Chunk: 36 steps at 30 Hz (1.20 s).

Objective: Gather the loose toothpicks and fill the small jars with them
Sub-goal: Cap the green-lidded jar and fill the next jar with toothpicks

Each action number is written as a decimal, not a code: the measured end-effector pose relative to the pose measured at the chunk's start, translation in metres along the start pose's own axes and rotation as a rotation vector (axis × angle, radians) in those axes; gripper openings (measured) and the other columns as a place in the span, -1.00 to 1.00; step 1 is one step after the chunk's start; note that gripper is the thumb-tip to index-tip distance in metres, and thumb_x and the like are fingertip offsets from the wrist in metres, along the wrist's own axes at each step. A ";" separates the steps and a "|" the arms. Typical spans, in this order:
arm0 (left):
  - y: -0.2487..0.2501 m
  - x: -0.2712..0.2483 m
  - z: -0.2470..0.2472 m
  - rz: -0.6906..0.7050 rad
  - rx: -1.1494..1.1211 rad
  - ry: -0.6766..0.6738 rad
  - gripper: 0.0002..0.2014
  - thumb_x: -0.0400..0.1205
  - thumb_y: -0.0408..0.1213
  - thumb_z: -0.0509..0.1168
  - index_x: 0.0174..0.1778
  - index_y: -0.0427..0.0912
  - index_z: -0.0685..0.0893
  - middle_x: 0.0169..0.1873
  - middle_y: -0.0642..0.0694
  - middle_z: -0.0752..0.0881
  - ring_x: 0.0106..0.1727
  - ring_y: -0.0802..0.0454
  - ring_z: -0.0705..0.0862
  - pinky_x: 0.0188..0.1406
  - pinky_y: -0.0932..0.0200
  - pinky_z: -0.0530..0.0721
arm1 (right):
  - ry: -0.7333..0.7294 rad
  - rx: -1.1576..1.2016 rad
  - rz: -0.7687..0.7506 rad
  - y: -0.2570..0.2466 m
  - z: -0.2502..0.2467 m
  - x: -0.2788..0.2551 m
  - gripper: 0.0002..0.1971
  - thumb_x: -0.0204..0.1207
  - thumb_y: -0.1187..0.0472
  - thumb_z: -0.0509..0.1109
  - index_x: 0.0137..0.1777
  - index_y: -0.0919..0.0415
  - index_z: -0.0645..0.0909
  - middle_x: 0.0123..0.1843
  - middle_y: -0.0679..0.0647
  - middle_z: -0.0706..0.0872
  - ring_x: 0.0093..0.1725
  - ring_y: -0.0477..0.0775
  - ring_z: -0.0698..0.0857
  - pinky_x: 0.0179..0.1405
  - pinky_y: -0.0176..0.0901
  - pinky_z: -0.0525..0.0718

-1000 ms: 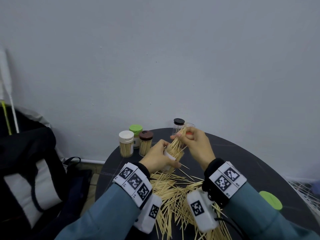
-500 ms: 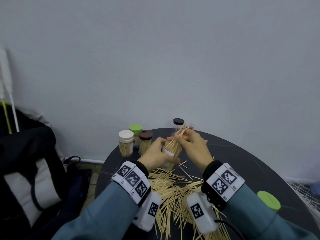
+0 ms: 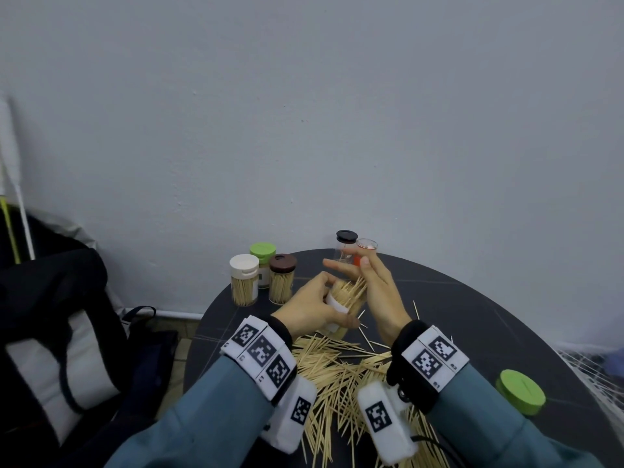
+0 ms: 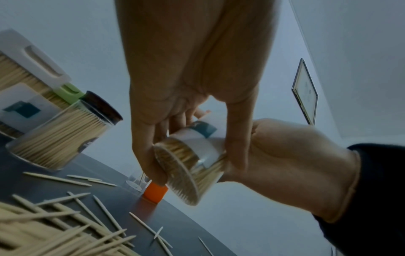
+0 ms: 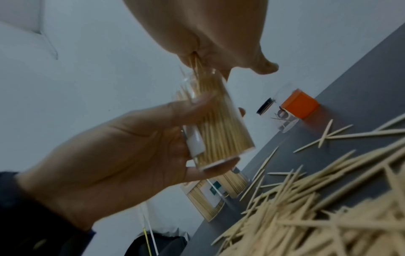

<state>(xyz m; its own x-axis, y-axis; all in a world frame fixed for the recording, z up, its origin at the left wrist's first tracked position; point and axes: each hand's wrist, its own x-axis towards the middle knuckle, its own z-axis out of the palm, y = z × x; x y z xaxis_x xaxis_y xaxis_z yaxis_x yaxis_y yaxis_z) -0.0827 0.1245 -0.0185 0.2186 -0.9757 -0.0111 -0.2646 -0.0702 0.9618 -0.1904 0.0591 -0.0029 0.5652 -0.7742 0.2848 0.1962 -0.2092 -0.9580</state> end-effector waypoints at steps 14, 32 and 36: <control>0.004 -0.002 -0.002 0.037 -0.014 0.024 -0.41 0.40 -0.37 0.54 0.28 -0.10 0.42 0.12 -0.09 0.67 0.08 0.08 0.67 -0.07 0.22 0.69 | -0.142 -0.344 0.305 -0.010 -0.009 -0.007 -0.60 0.73 0.17 -0.01 0.54 0.17 0.32 0.53 0.07 0.40 0.43 -0.07 0.39 0.20 -0.36 0.22; 0.022 -0.007 0.018 0.169 0.032 -0.144 -0.43 0.32 -0.63 0.52 0.09 -0.05 0.47 0.02 0.01 0.66 0.11 0.06 0.66 0.01 0.19 0.70 | -0.234 -0.433 0.260 -0.024 -0.047 -0.022 -0.50 0.56 0.02 0.30 0.48 0.04 0.32 0.39 -0.01 0.50 0.35 -0.08 0.47 0.23 -0.31 0.43; 0.022 -0.005 0.022 0.170 0.063 -0.130 -0.40 0.30 -0.65 0.52 0.08 -0.03 0.48 0.03 -0.02 0.67 0.08 0.06 0.67 0.03 0.18 0.69 | -0.139 -0.411 0.217 -0.027 -0.058 -0.025 -0.59 0.65 -0.02 0.15 0.46 0.05 0.40 0.33 -0.08 0.51 0.31 -0.18 0.41 0.14 -0.31 0.33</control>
<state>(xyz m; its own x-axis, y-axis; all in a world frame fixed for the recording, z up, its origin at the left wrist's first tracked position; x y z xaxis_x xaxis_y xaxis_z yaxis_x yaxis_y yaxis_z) -0.1104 0.1231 -0.0031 0.0444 -0.9929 0.1104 -0.3465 0.0884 0.9339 -0.2564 0.0489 0.0141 0.6653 -0.7447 0.0521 -0.2549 -0.2922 -0.9218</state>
